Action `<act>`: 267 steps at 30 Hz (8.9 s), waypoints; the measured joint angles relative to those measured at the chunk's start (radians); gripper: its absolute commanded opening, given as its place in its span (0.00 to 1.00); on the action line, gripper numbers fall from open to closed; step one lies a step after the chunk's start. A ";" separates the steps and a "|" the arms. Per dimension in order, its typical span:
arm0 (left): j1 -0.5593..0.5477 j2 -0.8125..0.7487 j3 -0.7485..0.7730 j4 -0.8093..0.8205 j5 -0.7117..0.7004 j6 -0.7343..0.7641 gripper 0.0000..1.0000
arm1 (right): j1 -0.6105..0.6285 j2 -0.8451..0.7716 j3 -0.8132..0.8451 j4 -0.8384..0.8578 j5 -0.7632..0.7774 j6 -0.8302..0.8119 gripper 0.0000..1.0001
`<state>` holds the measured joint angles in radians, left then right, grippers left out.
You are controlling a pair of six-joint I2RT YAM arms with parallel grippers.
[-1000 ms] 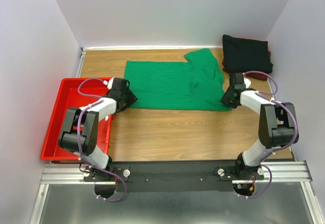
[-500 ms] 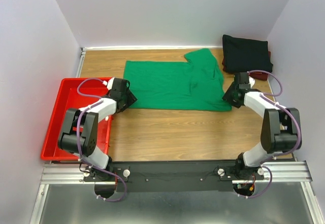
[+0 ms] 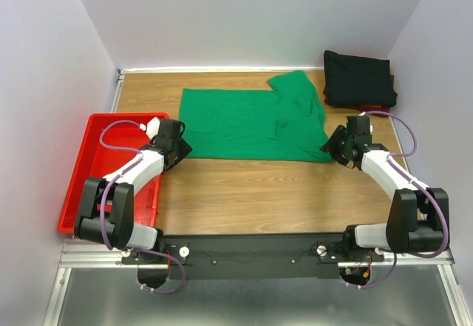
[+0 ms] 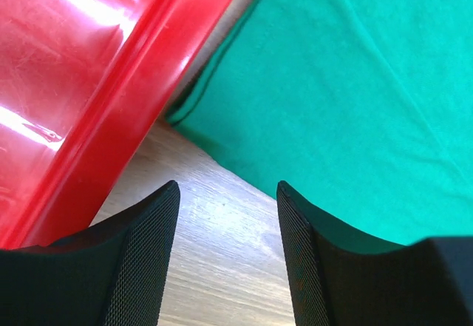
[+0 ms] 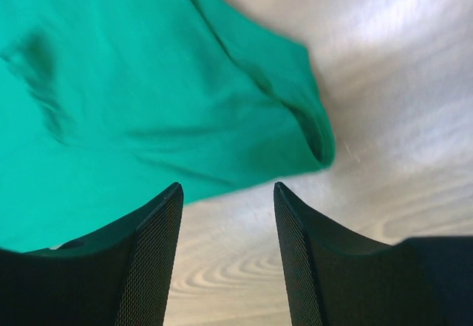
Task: Fold and stack the t-shirts
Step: Fold the tshirt
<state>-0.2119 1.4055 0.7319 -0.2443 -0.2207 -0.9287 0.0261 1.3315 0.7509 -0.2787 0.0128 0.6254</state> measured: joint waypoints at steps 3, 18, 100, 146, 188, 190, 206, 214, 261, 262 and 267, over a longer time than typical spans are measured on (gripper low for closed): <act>0.000 0.003 -0.002 -0.003 -0.023 -0.024 0.62 | 0.000 0.000 -0.037 -0.002 -0.020 0.010 0.57; -0.021 0.152 0.084 -0.028 -0.153 -0.093 0.49 | 0.000 0.034 -0.063 0.024 -0.052 0.021 0.54; -0.059 -0.380 0.064 -0.302 0.003 0.026 0.43 | -0.007 -0.200 0.085 -0.353 -0.028 0.075 0.84; 0.046 0.898 1.143 -0.388 -0.198 0.180 0.19 | 0.042 0.836 0.894 0.023 0.043 -0.340 0.66; 0.047 0.836 1.034 -0.234 -0.111 0.241 0.00 | 0.106 0.995 1.078 -0.003 0.234 -0.392 0.00; 0.047 0.836 1.041 -0.232 -0.111 0.248 0.00 | 0.106 0.995 1.089 -0.003 0.241 -0.394 0.00; 0.060 0.757 1.072 -0.209 -0.092 0.277 0.00 | 0.106 0.820 1.013 -0.008 0.274 -0.409 0.00; 0.069 0.665 1.013 -0.208 -0.064 0.269 0.00 | 0.106 0.621 0.822 0.000 0.274 -0.363 0.00; 0.080 0.330 0.423 -0.121 0.026 0.228 0.00 | 0.107 -0.004 0.095 -0.061 0.195 -0.063 0.00; 0.082 0.329 0.420 -0.120 0.028 0.227 0.00 | 0.107 -0.005 0.092 -0.062 0.195 -0.061 0.00; 0.086 0.315 0.408 -0.115 0.032 0.226 0.00 | 0.107 -0.013 0.075 -0.065 0.196 -0.057 0.00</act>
<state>-0.1261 1.7210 1.1397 -0.3595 -0.1890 -0.7025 0.1329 1.3186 0.8257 -0.3435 0.2085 0.5686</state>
